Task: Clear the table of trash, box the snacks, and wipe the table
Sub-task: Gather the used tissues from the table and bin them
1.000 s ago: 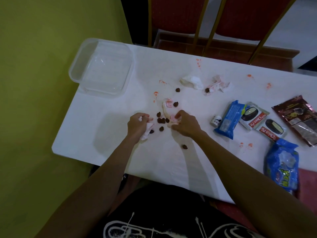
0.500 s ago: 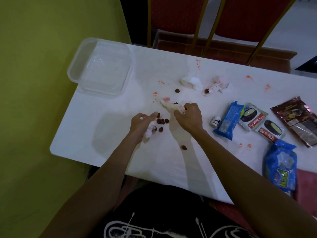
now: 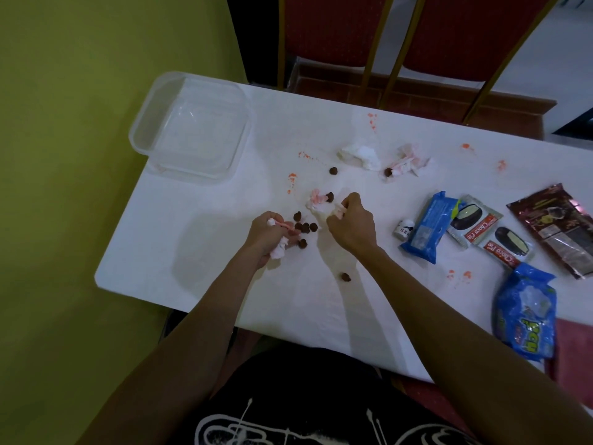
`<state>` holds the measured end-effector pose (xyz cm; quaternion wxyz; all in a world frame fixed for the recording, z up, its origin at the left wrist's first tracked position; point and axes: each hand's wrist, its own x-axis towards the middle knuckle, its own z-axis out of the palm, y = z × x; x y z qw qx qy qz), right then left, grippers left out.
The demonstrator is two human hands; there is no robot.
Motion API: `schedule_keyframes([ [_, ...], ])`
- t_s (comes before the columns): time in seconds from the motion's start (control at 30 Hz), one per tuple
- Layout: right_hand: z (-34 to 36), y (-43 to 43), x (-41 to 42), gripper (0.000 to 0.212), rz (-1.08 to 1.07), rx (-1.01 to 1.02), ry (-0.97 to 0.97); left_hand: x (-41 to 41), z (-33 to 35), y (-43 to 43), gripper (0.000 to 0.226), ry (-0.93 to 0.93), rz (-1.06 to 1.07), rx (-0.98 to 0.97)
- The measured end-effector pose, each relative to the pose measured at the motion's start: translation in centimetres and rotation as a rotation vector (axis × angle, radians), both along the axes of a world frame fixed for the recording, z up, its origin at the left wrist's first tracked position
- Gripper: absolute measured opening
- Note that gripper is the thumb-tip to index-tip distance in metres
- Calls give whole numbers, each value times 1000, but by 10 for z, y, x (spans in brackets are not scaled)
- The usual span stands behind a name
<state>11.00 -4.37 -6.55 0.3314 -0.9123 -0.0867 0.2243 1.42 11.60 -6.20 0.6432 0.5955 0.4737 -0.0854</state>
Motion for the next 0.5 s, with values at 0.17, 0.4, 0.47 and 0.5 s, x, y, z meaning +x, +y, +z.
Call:
schedule_keyframes([
  [0.17, -3, -1, 0, 33, 38, -89, 50, 10, 14, -5, 27, -20, 88, -131],
  [0.4, -6, -1, -3, 35, 103, -196, 99, 13, 4, 1, 11, -28, 70, 31],
  [0.47, -6, -2, -3, 35, 108, -199, 105, 17, 7, -2, 19, 1, -3, 98],
  [0.5, -6, -2, -3, 35, 112, -198, 108, 19, 9, -5, 19, 7, -44, 130],
])
